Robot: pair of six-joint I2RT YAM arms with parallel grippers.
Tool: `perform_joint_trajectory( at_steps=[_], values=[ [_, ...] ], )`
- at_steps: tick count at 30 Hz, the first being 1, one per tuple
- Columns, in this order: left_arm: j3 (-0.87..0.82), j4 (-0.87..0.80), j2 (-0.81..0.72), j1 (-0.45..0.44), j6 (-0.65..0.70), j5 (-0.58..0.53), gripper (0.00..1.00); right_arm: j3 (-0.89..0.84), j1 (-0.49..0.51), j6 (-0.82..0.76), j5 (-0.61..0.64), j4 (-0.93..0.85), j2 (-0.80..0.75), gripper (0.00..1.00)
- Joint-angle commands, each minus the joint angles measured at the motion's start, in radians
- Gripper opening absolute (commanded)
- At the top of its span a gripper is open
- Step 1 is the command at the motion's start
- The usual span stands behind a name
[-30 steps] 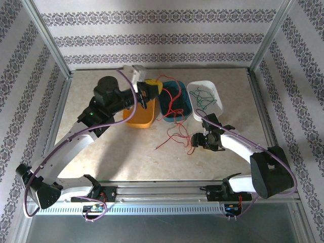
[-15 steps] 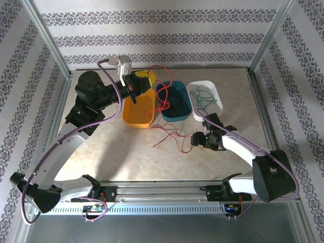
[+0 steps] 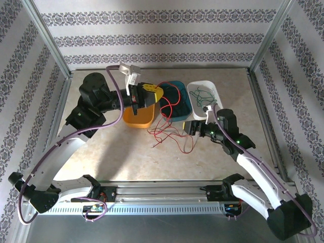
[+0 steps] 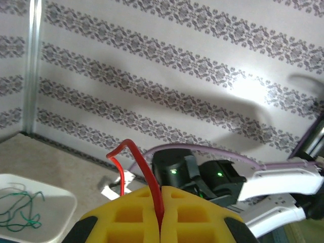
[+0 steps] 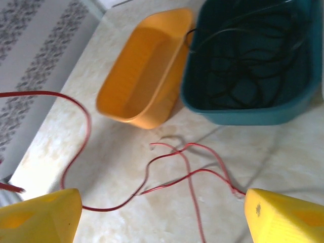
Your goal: Untangle the cables
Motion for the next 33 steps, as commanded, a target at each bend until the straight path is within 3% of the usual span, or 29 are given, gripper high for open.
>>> perform_joint_trajectory(
  at_steps=[1,8,15,21,26,33],
  values=[
    [0.009,-0.01,0.013,-0.033,0.03,0.042,0.0,0.042,0.048,-0.02,-0.104,0.027,0.066,0.84],
    [0.031,0.01,0.019,-0.079,0.04,0.046,0.0,0.09,0.149,-0.082,-0.153,0.058,0.236,0.84],
    [0.065,0.032,0.04,-0.126,0.048,0.068,0.0,0.162,0.168,-0.102,-0.273,0.115,0.393,0.84],
    [0.049,0.082,0.016,-0.134,0.036,0.055,0.0,0.128,0.155,-0.092,-0.157,0.114,0.398,0.83],
    [0.029,0.106,-0.001,-0.134,0.036,0.026,0.0,0.153,0.166,-0.128,-0.045,-0.021,0.475,0.83],
    [-0.035,0.038,-0.025,-0.134,0.096,-0.114,0.0,0.228,0.222,-0.172,0.041,-0.149,0.643,0.81]
  ],
)
